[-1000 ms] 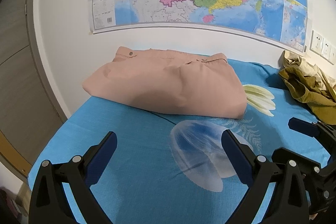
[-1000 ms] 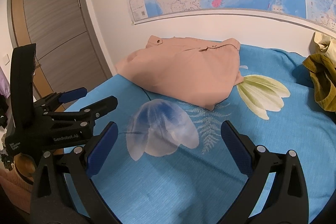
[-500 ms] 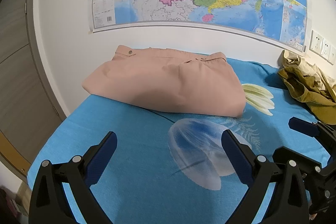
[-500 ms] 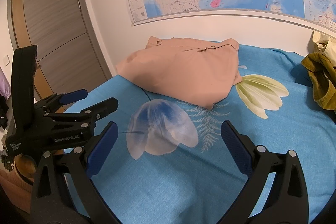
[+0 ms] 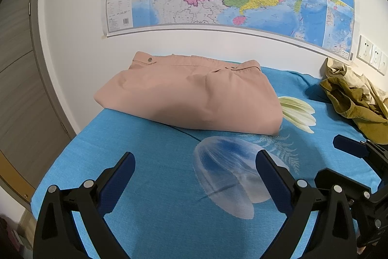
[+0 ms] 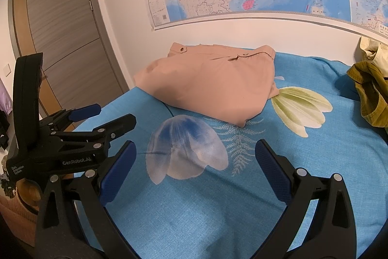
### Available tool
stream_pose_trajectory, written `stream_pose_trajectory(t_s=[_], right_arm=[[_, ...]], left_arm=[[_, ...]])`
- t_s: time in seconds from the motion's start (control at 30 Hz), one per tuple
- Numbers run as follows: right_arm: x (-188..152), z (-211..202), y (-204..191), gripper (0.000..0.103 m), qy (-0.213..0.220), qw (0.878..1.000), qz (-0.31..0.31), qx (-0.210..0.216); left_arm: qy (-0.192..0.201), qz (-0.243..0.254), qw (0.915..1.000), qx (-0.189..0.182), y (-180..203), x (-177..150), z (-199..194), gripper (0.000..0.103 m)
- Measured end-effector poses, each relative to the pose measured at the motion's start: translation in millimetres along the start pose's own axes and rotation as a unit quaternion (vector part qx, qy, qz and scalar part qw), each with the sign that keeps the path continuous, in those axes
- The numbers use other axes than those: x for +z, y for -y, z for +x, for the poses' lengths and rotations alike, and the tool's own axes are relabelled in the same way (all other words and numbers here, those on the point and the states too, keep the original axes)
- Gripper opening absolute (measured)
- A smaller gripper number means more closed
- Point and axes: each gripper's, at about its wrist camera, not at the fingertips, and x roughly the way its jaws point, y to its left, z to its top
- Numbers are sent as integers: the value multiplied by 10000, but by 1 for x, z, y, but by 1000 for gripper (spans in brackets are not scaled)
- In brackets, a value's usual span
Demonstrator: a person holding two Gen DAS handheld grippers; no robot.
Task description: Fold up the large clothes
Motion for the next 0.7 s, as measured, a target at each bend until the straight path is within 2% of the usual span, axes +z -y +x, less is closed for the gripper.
stream_pose_trajectory(t_s=[0.7], right_arm=[[0, -1, 0, 97, 12, 10000, 24, 9]], left_arm=[[-1, 42, 10000, -9, 2, -2, -1, 96]])
